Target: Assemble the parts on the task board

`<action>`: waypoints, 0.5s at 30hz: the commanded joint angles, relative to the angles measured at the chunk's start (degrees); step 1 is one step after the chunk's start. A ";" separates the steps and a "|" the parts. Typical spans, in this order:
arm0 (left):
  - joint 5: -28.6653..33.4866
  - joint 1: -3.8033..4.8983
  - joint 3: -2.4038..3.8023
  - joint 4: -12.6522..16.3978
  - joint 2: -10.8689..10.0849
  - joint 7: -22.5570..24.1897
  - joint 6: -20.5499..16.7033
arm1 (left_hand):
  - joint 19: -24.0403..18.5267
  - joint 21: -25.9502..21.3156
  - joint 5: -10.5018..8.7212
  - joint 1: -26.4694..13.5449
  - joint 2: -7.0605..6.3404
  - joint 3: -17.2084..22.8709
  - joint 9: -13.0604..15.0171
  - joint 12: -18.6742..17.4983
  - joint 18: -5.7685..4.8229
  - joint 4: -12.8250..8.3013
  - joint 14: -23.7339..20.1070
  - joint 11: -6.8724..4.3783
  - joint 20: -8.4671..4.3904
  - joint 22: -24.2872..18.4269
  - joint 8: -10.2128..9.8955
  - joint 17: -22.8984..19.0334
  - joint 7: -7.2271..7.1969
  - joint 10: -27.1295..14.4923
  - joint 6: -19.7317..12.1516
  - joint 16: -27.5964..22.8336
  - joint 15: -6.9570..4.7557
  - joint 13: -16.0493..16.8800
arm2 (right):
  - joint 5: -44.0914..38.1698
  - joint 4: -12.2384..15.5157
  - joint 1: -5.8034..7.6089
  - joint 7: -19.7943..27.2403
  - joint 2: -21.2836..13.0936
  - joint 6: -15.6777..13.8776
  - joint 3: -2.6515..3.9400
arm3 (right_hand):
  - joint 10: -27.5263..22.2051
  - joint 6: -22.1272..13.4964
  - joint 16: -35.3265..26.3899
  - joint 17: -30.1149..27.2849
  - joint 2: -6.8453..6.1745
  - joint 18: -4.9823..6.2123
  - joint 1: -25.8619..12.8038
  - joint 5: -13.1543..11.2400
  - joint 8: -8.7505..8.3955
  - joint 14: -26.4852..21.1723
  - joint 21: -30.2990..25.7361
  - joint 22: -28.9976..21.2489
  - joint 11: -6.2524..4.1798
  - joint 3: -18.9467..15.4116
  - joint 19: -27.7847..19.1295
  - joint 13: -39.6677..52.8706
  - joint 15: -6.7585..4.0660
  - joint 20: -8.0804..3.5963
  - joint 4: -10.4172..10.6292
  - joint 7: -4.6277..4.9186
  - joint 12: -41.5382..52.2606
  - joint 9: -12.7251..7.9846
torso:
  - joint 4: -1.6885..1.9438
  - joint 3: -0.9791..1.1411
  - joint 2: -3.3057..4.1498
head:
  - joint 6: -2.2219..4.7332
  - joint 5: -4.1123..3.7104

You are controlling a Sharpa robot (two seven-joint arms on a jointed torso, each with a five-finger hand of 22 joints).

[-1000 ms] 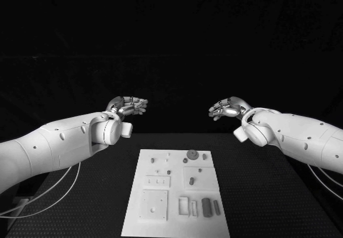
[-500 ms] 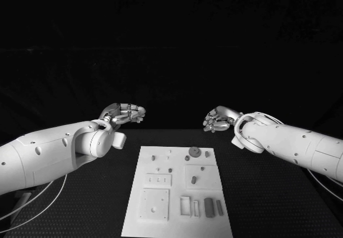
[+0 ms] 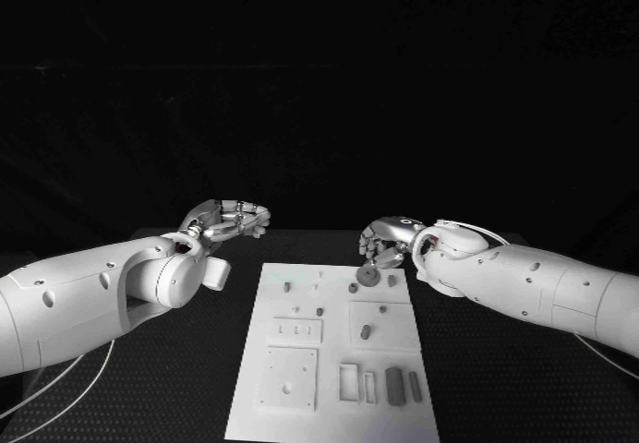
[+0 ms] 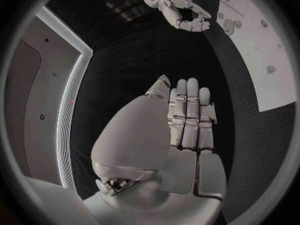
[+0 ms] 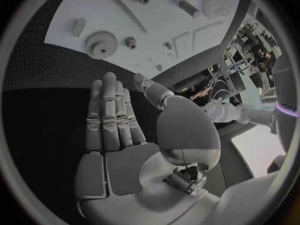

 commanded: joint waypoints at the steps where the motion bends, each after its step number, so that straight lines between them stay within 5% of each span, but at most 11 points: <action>1: -0.40 0.08 0.05 0.16 0.26 0.92 1.30 | 0.00 0.21 -0.26 -0.71 -0.06 -0.37 -0.08 -0.44 -0.87 -0.02 0.52 0.43 -0.30 -0.10 -0.30 0.07 0.16 0.03 0.16 -0.29 -0.08 -0.07 | -8.29 0.13 -0.43 -1.55 0.36 0.26 0.02 | 0.63 0.53 0.63 1.00 -0.65 0.35 -0.05 -0.27 -0.30 0.84 0.57 0.27 -0.04 -0.41 1.08 0.00 -0.10 -0.39 0.00 -0.16 -0.42 -0.11 | 0.36 -0.34 1.31 | 0.10 -0.29; 5: -0.36 0.08 0.05 0.43 0.21 0.91 1.41 | 0.01 0.22 -0.31 -0.98 -0.08 -0.41 -0.10 -0.58 -0.93 0.00 0.53 0.47 -0.35 -0.13 -0.40 0.10 0.19 0.03 0.16 -0.35 -0.08 -0.10 | -9.87 0.83 -0.68 -1.80 0.40 0.40 0.02 | 0.84 0.72 2.00 2.24 -0.74 0.35 0.10 -0.22 -0.50 2.21 1.72 0.85 -0.25 -0.57 2.75 0.03 -0.35 -1.11 0.01 -0.23 -0.74 -0.20 | 0.46 -0.50 1.93 | 0.04 -0.42; 7: -0.36 0.08 0.05 0.35 0.28 0.91 1.42 | 0.01 0.22 -0.32 -1.09 -0.10 -0.43 -0.11 -0.65 -0.96 -0.01 0.54 0.48 -0.38 -0.14 -0.44 0.11 0.20 0.03 0.17 -0.37 -0.08 -0.12 | -10.67 0.90 -0.75 -1.96 0.46 0.61 0.02 | 1.02 0.89 3.10 3.24 -0.83 0.35 0.20 -0.22 -0.67 2.85 2.59 1.37 -0.37 -0.66 3.76 0.06 -0.53 -1.69 0.01 -0.26 -1.00 -0.27 | 1.12 -0.70 2.20 | 0.08 -1.05; 15: -0.31 0.08 0.05 0.17 0.29 0.80 1.48 | 0.00 0.24 -0.38 -1.64 -0.17 -0.46 -0.15 -0.92 -1.07 0.02 0.56 0.53 -0.46 -0.21 -0.64 0.17 0.24 0.06 0.17 -0.50 -0.09 -0.17 | -12.62 1.24 -1.19 -2.33 0.56 0.72 0.01 | 1.35 1.26 4.34 4.61 -1.02 0.35 0.18 -0.27 -0.92 2.89 3.48 2.05 -0.50 -0.50 4.45 0.11 -0.68 -2.19 0.02 -0.32 -1.45 -0.37 | 1.31 -0.85 3.16 | -0.08 -1.19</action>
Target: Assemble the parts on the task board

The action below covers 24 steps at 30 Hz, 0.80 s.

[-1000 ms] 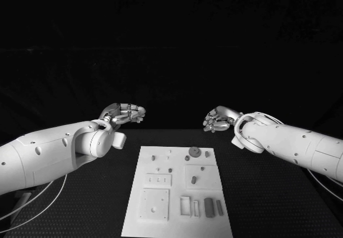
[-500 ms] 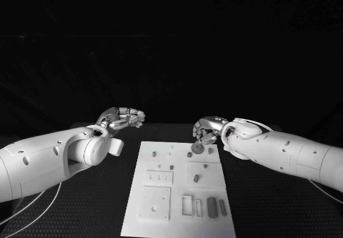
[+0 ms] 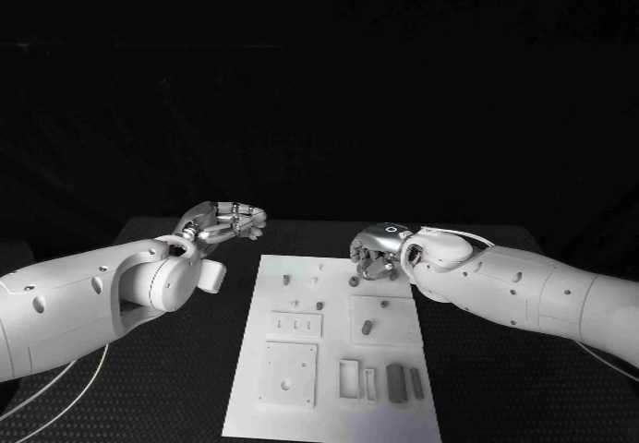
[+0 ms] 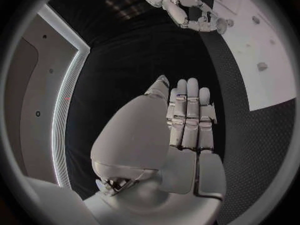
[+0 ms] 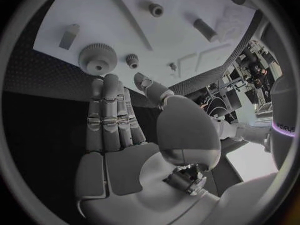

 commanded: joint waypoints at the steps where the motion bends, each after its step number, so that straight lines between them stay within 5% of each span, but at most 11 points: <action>1: -0.20 0.09 0.07 0.05 0.04 0.76 0.98 | 0.00 0.25 -0.38 -0.76 -0.02 -0.46 -0.10 -0.35 -1.03 0.01 0.36 0.53 -0.48 -0.10 -0.39 0.10 0.19 0.07 0.12 -0.18 0.12 -0.10 | -3.47 0.34 -0.07 -0.74 0.03 0.63 0.01 | 0.47 0.45 0.42 0.37 -0.50 0.92 -0.02 -0.28 -0.37 0.08 0.55 0.24 0.01 -0.08 0.57 0.08 -0.01 -0.06 -0.04 0.09 -0.42 -0.09 | 0.21 -0.13 0.76 | -0.02 -0.05; 24: -0.02 0.08 0.05 -0.62 0.23 0.60 1.23 | 0.01 0.28 -0.40 -1.17 -0.11 -0.39 -0.13 -0.64 -1.09 -0.02 0.40 0.57 -0.57 -0.17 -0.59 0.17 0.21 0.09 0.13 -0.30 0.09 -0.14 | -5.32 1.80 -0.37 -1.29 -0.23 1.71 -0.02 | 2.34 1.40 2.73 2.65 -0.91 0.92 -0.69 -0.36 -0.66 0.49 2.84 2.17 -0.62 0.23 1.66 0.87 -0.63 -0.96 0.00 -0.18 -0.56 -0.07 | 0.08 -0.19 1.94 | -0.52 -0.28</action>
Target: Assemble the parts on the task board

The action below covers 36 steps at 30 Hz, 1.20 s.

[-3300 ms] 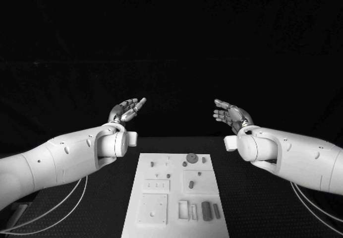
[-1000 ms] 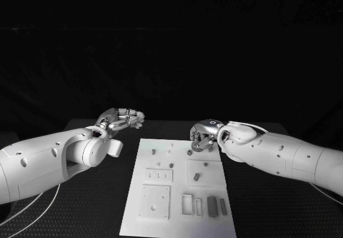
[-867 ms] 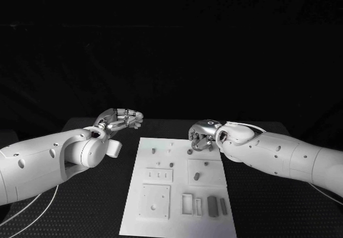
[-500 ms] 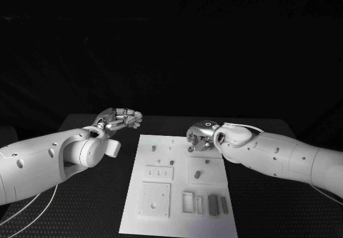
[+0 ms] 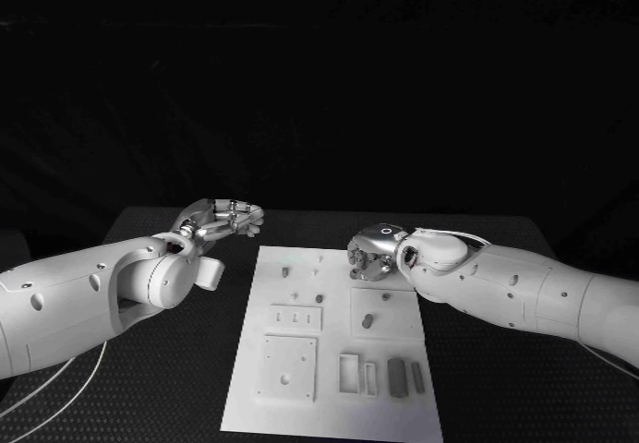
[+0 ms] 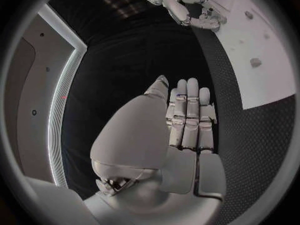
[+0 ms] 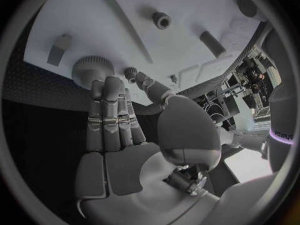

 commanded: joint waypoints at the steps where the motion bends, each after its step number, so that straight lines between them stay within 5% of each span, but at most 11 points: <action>1: -0.03 0.08 0.05 -0.06 0.09 0.61 0.99 | 0.01 0.28 -0.40 -0.70 0.06 -0.38 -0.09 -0.20 -0.92 -0.01 0.40 0.38 -0.58 -0.07 -0.37 0.08 0.21 -0.11 0.13 -0.31 0.09 -0.05 | -1.42 0.47 -0.08 -0.29 -0.08 1.32 -0.01 | 0.43 0.42 0.32 0.18 -0.39 0.41 -0.21 -0.37 -0.33 0.07 0.42 0.07 -0.13 0.23 0.44 0.15 -0.24 -0.15 0.01 0.05 -0.28 0.00 | -0.09 -0.05 0.07 | -0.17 -0.07; 36: 0.30 0.06 0.03 -0.50 0.51 0.55 1.27 | 0.07 0.34 -0.42 -1.07 0.06 -0.20 -0.14 -0.57 -0.97 -0.01 0.47 0.45 -0.67 -0.17 -0.69 0.18 0.34 -0.10 0.00 -0.45 0.06 -0.11 | -2.98 -0.91 -1.01 -0.98 1.91 2.76 -0.38 | 1.62 1.50 1.67 1.34 0.14 0.41 -1.05 -0.68 -0.27 0.07 1.58 1.05 -0.57 1.25 0.90 1.27 -0.67 -0.55 0.15 -0.36 -0.30 0.21 | -0.11 -0.23 0.57 | -0.43 -0.10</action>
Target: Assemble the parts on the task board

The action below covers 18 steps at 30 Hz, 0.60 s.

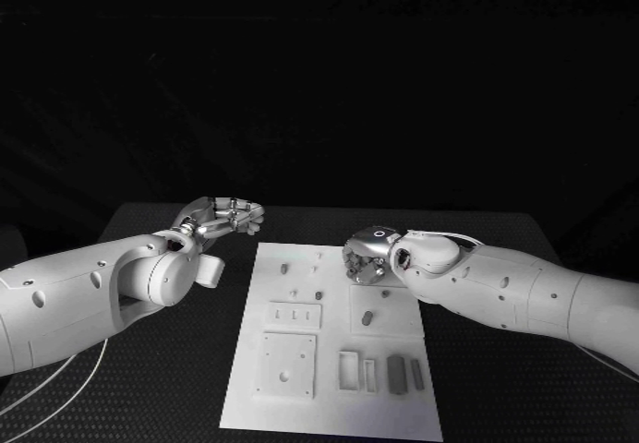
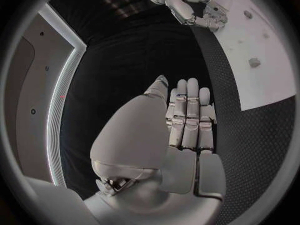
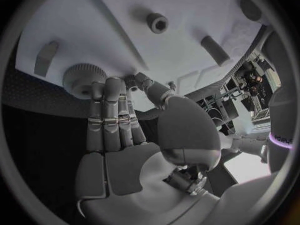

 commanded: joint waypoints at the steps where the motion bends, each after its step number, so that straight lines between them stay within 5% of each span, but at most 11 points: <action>1: 0.22 0.07 0.05 0.04 0.14 0.58 0.97 | 0.08 0.34 -0.20 -0.75 -0.06 -0.20 -0.10 -0.36 -0.29 0.00 0.47 0.45 -0.25 -0.06 -0.25 0.09 0.35 -0.10 0.00 -0.23 0.05 -0.07 | -1.06 -0.38 -0.50 -0.52 0.40 1.76 -0.24 | 0.18 0.22 0.33 0.11 -0.20 1.19 -0.88 -0.22 -0.34 -0.16 0.25 0.11 0.05 0.48 0.28 0.12 -0.44 0.05 -0.01 0.16 -0.34 -0.02 | 0.02 -0.01 0.00 | -0.06 -0.05; 9: 0.22 0.07 0.05 0.05 0.05 0.42 0.92 | 0.11 0.35 -0.20 -0.88 -0.09 -0.17 -0.12 -0.46 -0.30 -0.01 0.50 0.47 -0.27 -0.08 -0.36 0.13 0.41 -0.10 -0.07 -0.26 0.05 -0.09 | -0.84 -0.45 -1.06 -0.27 0.58 2.36 -0.31 | 0.66 0.54 0.69 0.38 0.50 1.19 -0.73 -0.14 -0.47 -0.08 0.61 0.38 -0.11 2.56 0.49 0.68 -0.62 -0.14 0.08 0.09 -0.34 -0.09 | 0.08 -0.05 0.02 | -0.40 0.11; 18: 0.23 0.07 0.05 0.04 0.09 0.33 0.71 | 0.14 0.38 -0.17 -0.92 -0.15 -0.10 -0.16 -0.58 -0.29 -0.06 0.52 0.49 -0.31 -0.12 -0.54 0.17 0.51 -0.11 -0.25 -0.31 0.03 -0.10 | 0.15 0.38 -1.05 -0.40 0.10 0.58 -0.30 | 4.42 4.40 4.42 2.58 2.72 1.19 -1.80 -0.39 0.99 1.13 3.51 2.19 -1.74 9.06 2.67 3.45 -2.21 -1.40 0.35 -1.47 1.07 0.76 | -0.06 -0.09 -0.05 | -0.39 0.28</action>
